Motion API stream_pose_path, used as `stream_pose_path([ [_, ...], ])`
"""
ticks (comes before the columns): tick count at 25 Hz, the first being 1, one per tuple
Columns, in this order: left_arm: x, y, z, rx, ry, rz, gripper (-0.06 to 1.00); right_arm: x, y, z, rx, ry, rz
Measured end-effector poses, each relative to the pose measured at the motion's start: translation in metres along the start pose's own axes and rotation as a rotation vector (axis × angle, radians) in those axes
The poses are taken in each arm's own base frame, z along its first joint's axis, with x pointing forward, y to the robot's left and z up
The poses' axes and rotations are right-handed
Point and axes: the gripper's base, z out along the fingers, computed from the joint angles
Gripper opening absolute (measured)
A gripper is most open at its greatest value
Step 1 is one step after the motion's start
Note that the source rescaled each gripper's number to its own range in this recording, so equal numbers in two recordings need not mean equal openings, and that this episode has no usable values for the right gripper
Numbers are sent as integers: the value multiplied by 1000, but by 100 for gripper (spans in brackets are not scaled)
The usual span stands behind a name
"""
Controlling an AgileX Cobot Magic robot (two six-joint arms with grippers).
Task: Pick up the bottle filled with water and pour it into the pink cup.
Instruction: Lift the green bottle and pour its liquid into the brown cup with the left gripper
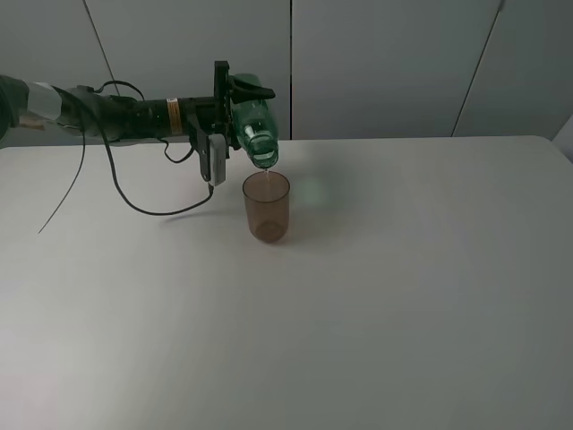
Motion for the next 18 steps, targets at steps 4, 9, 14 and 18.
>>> stream_pose_path([
  [4,0,0,0,3,-3,13,0,0,0,0,0,0,0],
  [9,0,-1,0,6,-5,17,0,0,0,0,0,0,0],
  [14,-1,-1,0,8,-7,21,0,0,0,0,0,0,0],
  [18,-1,-1,0,8,-7,23,0,0,0,0,0,0,0],
])
